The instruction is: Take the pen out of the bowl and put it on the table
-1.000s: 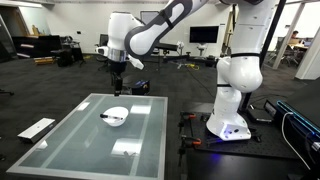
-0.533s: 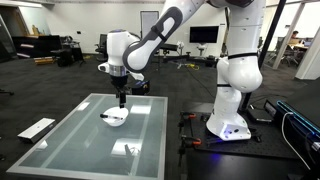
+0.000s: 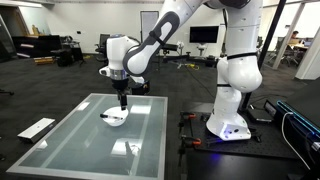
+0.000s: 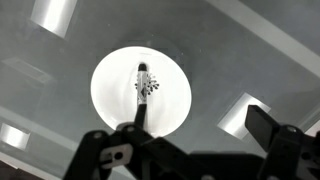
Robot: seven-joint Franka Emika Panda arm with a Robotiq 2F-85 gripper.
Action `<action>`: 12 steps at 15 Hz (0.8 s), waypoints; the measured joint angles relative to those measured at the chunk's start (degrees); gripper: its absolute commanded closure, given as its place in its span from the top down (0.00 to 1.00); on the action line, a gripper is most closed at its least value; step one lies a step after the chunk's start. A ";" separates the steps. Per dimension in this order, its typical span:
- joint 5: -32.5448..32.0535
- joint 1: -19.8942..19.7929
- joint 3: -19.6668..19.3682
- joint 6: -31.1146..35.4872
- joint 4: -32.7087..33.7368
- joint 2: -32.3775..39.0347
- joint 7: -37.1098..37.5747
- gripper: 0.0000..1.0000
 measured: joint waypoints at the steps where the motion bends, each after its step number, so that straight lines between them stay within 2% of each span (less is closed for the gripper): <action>1: 0.00 -0.03 0.01 0.00 0.00 0.04 0.00 1.00; 5: -0.01 -0.47 0.01 2.38 0.39 1.36 0.00 1.00; 12: 0.41 -2.42 0.12 13.13 1.25 7.72 -0.01 1.00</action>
